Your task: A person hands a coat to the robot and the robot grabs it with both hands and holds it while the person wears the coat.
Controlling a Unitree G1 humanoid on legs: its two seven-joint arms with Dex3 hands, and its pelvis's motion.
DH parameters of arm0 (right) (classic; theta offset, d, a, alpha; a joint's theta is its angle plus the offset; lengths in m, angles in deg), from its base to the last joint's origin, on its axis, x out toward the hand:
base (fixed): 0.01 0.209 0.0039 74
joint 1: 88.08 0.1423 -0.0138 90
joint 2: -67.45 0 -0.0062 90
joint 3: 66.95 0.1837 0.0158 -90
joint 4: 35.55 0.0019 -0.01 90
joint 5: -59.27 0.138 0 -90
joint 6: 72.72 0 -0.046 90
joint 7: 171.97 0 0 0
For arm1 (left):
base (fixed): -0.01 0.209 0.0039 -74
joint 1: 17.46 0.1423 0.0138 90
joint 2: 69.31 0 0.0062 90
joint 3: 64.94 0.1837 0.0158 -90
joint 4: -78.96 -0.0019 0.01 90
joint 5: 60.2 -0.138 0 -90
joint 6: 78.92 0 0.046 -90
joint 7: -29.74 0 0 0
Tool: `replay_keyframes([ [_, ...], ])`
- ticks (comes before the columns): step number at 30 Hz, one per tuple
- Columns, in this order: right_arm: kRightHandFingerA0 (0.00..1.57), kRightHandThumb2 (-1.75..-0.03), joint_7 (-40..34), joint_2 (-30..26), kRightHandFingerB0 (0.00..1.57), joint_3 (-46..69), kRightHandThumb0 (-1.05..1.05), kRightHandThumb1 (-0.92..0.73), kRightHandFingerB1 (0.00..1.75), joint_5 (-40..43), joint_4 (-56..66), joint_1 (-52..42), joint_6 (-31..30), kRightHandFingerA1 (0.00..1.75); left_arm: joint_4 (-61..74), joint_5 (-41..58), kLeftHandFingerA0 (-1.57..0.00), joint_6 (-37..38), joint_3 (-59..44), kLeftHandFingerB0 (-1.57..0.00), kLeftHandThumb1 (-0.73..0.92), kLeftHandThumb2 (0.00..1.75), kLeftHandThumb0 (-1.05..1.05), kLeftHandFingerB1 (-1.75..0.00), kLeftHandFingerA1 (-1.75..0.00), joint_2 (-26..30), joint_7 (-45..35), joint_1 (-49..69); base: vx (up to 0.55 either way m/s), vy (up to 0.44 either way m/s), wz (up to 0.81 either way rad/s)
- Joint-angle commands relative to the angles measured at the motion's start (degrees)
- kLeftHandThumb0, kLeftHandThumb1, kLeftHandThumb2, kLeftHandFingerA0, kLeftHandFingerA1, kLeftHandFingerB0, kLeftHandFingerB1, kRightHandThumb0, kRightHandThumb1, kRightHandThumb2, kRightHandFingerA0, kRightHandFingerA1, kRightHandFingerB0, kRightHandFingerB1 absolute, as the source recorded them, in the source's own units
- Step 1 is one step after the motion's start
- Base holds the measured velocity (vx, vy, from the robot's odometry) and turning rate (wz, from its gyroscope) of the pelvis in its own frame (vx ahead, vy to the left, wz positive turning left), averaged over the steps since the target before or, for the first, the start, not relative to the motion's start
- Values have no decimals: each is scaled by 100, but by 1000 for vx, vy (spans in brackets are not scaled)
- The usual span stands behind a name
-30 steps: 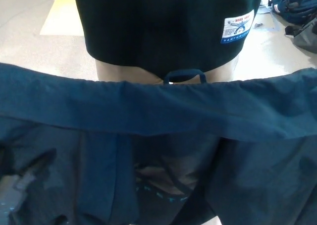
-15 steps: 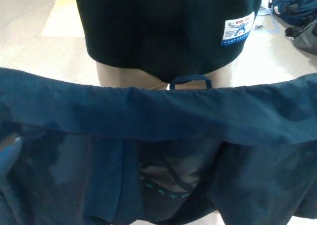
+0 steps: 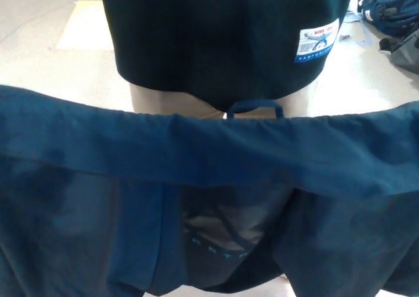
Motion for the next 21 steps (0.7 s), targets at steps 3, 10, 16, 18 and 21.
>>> replay_keyframes([
  [3, 60, -85, 1480, -1059, 4, 693, -71, -48, 20, 856, 725, 673, -1098, 58, -643, 68, -5, -1265, -1070, -9, 44, 73, -81, -32, -18, 1064, -1268, -1868, 0, 0, 0],
  [10, 70, -60, 2518, -1734, 0, 173, -69, -67, 14, 708, 511, 1414, -2272, 48, -743, 37, -9, -2671, -267, -4, 54, 88, -84, -17, -13, 1847, -2454, -2687, 0, 0, 0],
  [16, 72, -62, 3287, -2101, 0, -386, -75, -73, 7, 318, 265, 2029, -3138, 48, -1158, -871, -11, -3124, 623, 0, 65, 94, -101, 0, -6, 2038, -3036, -3501, 0, 0, 0],
  [18, 70, -62, 3401, -2124, 0, -530, -75, -74, 6, 335, 193, 2118, -3253, 48, -1225, -971, -13, -3177, 774, 0, 65, 93, -100, 0, -7, 2041, -3174, -3586, 0, 0, 0],
  [21, 63, -66, 3733, -2219, 0, -828, -76, -75, 0, 195, 75, 2322, -3572, 48, -1346, -1140, -9, -3366, 1133, 0, 61, 92, -96, 0, -13, 2064, -3509, -3693, 0, 0, 0],
])
